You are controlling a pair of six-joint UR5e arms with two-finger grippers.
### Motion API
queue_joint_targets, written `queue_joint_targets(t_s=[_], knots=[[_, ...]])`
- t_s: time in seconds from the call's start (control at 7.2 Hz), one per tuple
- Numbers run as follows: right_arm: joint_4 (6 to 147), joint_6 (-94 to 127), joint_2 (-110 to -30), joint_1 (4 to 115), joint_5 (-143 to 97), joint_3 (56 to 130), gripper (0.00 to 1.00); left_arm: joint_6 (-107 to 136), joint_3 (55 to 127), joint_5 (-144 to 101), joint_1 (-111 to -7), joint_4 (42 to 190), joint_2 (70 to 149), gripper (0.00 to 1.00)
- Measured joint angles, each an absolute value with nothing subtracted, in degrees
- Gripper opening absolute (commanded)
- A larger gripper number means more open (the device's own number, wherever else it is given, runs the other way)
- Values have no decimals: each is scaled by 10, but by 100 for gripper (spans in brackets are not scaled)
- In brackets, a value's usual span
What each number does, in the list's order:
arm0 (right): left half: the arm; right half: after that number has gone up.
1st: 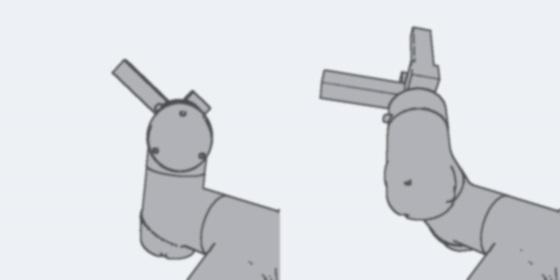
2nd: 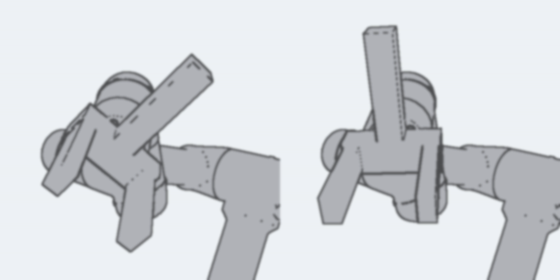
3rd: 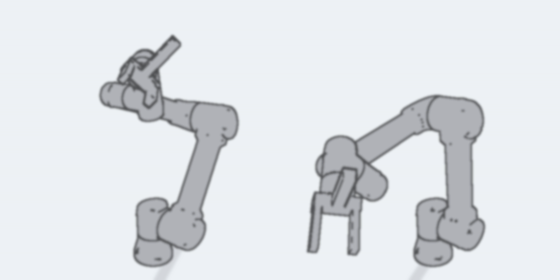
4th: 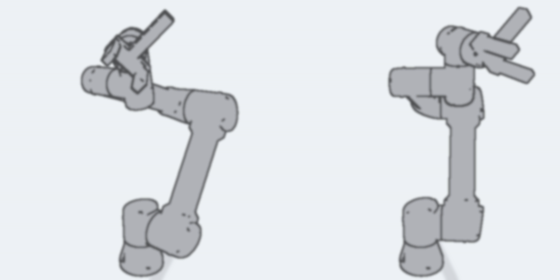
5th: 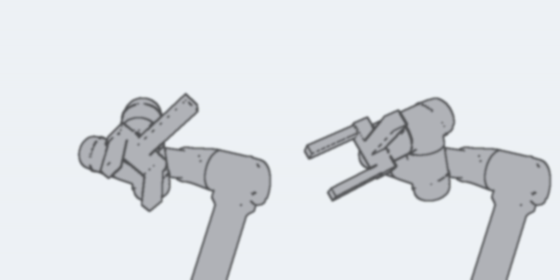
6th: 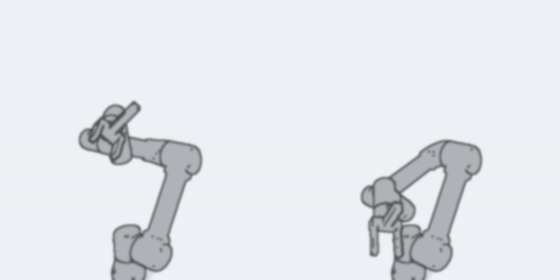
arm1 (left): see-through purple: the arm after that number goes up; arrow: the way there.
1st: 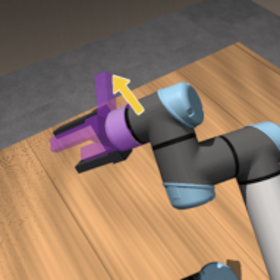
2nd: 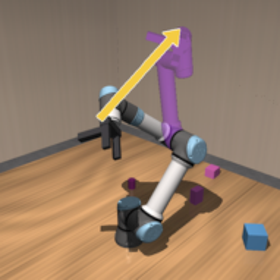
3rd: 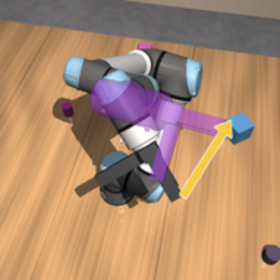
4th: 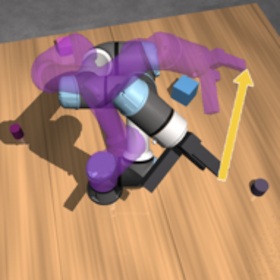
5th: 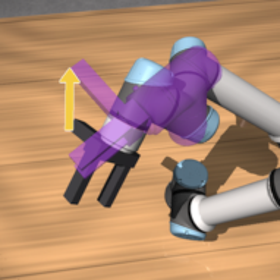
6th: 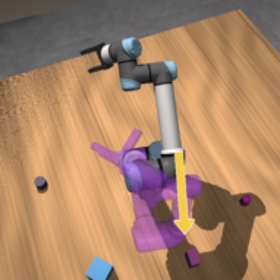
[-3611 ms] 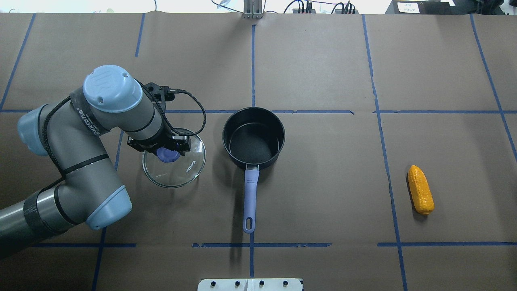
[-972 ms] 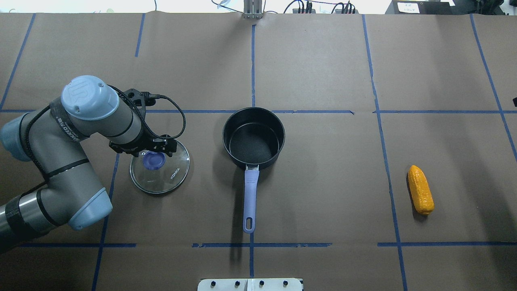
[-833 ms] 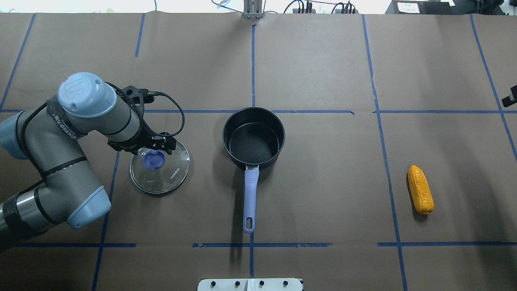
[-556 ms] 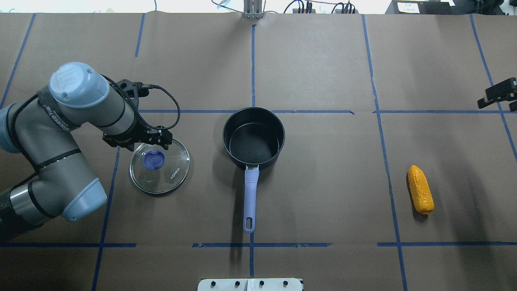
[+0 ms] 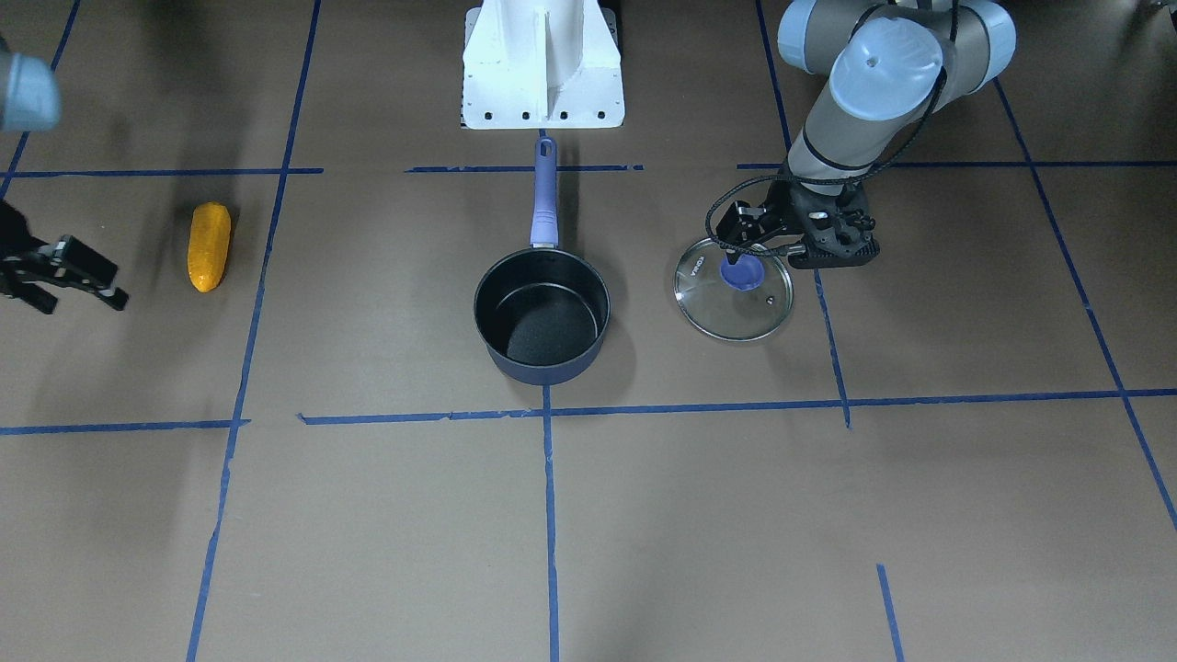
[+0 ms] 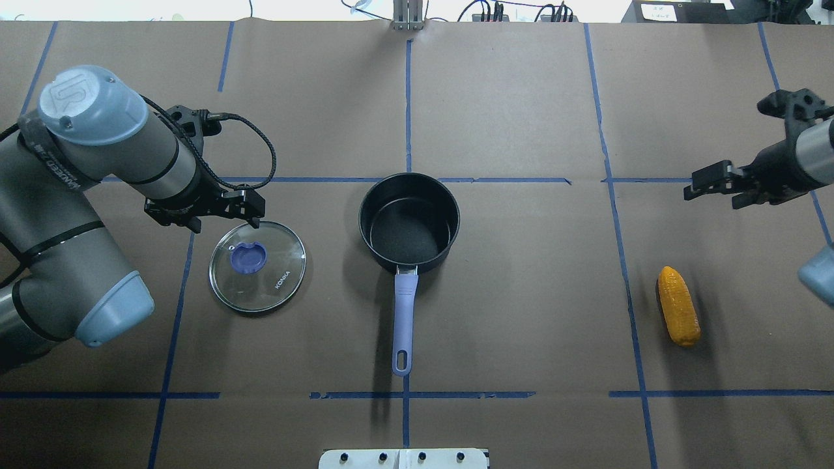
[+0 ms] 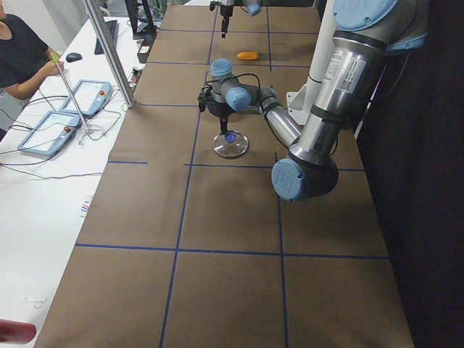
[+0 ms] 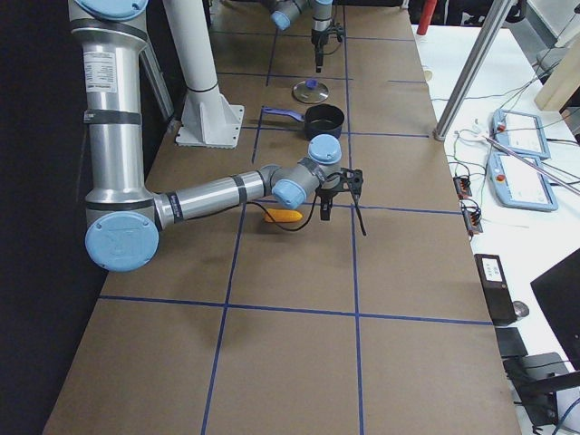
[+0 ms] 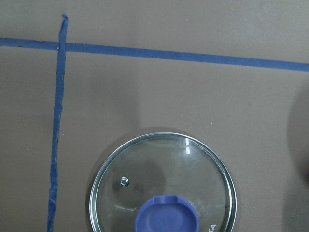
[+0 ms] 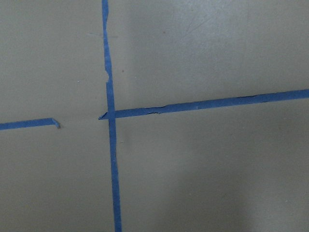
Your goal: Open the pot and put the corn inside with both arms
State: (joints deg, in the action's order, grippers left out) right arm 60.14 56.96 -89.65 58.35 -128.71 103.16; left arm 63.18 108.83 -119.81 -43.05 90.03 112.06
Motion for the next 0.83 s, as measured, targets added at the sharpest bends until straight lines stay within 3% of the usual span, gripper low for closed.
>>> queue_joint_targets(t_s=[0.83], knots=[[587,644,-967,421,-1163,1090,100,566,1134,-1246,-502,828,1124,100]])
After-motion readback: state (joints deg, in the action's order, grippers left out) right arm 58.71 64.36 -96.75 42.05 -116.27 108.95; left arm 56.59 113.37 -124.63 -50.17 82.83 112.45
